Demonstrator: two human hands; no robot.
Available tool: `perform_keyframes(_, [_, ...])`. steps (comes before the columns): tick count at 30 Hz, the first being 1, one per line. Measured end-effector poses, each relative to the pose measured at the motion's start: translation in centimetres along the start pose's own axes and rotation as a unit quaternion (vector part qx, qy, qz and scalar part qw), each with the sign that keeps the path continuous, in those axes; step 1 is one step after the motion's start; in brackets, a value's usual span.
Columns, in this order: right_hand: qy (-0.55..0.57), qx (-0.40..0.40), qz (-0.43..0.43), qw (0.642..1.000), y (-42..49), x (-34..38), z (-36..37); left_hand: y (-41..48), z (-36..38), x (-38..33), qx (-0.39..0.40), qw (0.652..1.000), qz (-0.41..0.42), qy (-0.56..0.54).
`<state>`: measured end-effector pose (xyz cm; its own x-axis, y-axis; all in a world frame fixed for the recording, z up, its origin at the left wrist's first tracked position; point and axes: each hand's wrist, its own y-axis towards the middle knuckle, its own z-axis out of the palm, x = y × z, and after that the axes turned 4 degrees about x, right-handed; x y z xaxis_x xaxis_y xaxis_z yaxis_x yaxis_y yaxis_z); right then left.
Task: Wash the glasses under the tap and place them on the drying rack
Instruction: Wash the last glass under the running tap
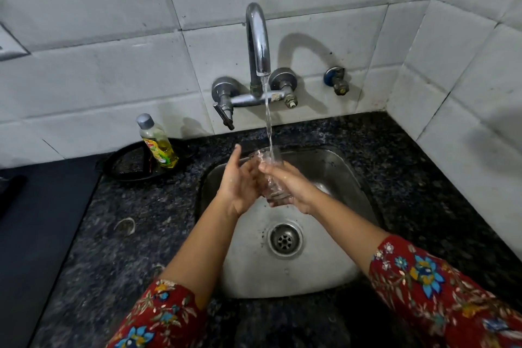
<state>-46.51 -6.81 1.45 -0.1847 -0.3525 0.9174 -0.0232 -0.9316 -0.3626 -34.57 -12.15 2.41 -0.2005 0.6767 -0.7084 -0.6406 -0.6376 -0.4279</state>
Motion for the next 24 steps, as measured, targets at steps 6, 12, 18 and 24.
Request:
perform_keyframes(6, [-0.052,0.020,-0.065,0.996,0.3,-0.5,1.0,-0.1,-0.8,0.5,-0.073,0.996,0.049,0.024])
perform_keyframes(12, [0.002,-0.052,-0.057,0.997,-0.2,-2.3,-1.4,-0.4,-0.8,1.6,-0.031,0.989,0.074,0.121])
perform_keyframes(18, [0.092,0.062,-0.027,0.993,-0.7,-1.5,-1.1,-0.9,-2.2,2.7,0.140,0.957,0.102,0.233])
perform_keyframes(24, [-0.211,0.100,-0.028,0.972,-1.5,-0.7,-1.8,0.0,-2.2,4.2,0.056,0.930,0.181,0.315])
